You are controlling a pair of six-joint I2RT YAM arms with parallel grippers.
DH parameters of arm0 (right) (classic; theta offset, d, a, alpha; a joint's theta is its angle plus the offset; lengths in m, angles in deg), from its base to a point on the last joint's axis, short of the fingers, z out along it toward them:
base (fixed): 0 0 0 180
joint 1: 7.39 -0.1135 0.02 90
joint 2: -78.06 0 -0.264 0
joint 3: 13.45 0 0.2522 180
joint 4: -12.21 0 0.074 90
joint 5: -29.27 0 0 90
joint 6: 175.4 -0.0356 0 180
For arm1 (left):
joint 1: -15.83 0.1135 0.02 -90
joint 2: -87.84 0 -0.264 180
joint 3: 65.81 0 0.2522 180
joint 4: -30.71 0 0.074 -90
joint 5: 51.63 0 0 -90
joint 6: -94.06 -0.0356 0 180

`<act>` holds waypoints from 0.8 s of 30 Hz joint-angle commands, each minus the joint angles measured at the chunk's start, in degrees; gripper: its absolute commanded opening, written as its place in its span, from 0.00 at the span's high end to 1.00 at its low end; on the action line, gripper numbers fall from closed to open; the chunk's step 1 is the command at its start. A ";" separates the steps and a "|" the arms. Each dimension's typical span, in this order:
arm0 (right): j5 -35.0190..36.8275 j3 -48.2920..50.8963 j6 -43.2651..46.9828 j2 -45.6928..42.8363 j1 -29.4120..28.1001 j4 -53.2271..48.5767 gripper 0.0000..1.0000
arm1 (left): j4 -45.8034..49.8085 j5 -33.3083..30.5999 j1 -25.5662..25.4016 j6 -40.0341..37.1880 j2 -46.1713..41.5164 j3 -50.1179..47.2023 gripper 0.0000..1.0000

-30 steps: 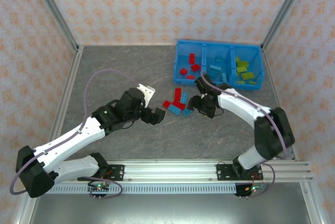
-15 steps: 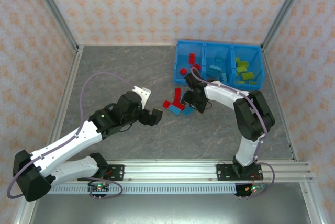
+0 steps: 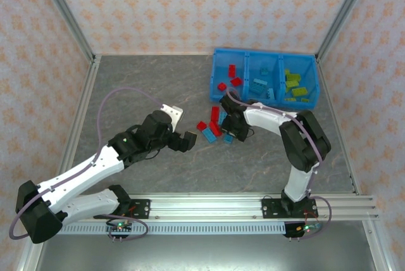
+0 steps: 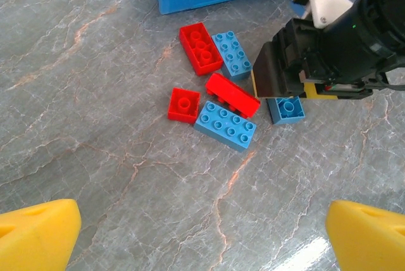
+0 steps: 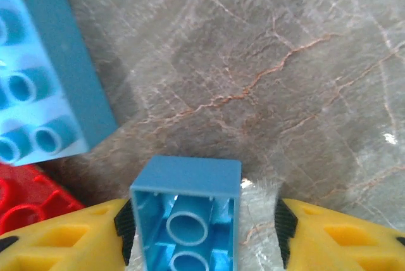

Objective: Sort the legos into containers by color

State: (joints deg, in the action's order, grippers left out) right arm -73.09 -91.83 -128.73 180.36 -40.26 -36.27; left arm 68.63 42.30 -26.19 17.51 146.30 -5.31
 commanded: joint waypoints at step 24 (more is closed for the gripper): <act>5.70 6.52 3.34 -8.24 -0.64 -2.88 0.76 | -4.87 24.85 -6.63 -16.06 2.70 -0.76 0.00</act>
State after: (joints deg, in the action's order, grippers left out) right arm -71.14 -86.19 -126.46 176.21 -40.65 -36.43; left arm 65.79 60.26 -31.41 7.02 148.42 -5.77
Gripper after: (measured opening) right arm 0.310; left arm 0.998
